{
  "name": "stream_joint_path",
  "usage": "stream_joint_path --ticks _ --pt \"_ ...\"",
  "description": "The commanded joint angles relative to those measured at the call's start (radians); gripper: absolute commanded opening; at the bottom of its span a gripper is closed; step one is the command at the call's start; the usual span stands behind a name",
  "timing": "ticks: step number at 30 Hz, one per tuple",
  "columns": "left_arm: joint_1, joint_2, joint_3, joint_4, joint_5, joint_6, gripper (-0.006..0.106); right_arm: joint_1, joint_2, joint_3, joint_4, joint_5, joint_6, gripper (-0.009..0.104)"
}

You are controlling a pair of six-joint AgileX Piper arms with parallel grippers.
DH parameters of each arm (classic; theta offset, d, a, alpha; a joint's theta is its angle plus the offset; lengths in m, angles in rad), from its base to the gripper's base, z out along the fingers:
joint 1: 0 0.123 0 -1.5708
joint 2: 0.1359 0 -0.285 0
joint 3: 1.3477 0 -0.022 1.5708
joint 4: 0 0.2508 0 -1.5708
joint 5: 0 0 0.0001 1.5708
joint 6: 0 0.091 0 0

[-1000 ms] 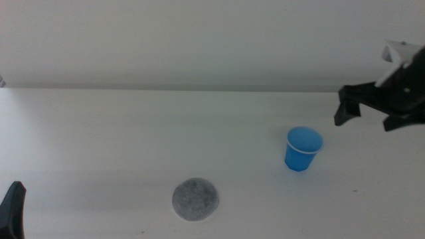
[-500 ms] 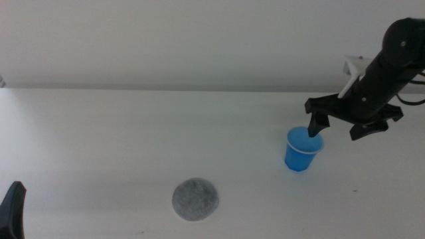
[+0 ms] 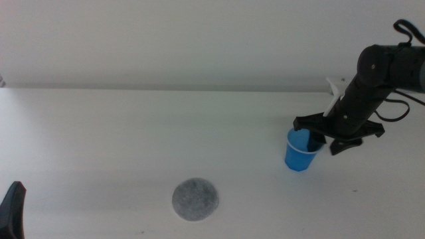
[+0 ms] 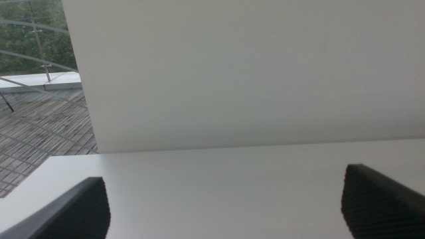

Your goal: Place an empty cup on a cup mat.

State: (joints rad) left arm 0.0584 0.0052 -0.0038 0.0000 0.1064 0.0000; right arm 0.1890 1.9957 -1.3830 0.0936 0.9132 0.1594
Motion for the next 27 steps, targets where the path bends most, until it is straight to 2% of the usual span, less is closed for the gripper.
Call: stream_joint_path --ticks 1,2,3,7,12,20,27 --pt "-0.008 -0.042 0.041 0.0 -0.012 0.0 0.094 0.001 0.009 -0.01 0.001 -0.023 0.002 0.023" --pt "-0.008 -0.042 0.041 0.0 -0.012 0.0 0.094 0.001 0.009 -0.01 0.001 -0.025 0.002 0.005" --pt "-0.008 -0.042 0.041 0.0 -0.012 0.0 0.094 0.002 0.007 -0.012 0.001 -0.024 0.002 -0.002" --pt "-0.008 -0.042 0.041 0.0 -0.012 0.0 0.094 0.042 -0.05 -0.011 -0.018 -0.018 0.044 0.002" --pt "-0.008 -0.042 0.041 0.0 -0.012 0.0 0.094 0.164 -0.085 -0.084 -0.018 0.034 0.101 0.002" --pt "-0.008 -0.042 0.041 0.0 -0.012 0.0 0.094 0.386 0.064 -0.349 0.025 0.173 0.148 0.002" --pt "-0.008 -0.042 0.041 0.0 -0.012 0.0 0.094 0.513 0.177 -0.491 0.023 0.218 0.185 0.002"
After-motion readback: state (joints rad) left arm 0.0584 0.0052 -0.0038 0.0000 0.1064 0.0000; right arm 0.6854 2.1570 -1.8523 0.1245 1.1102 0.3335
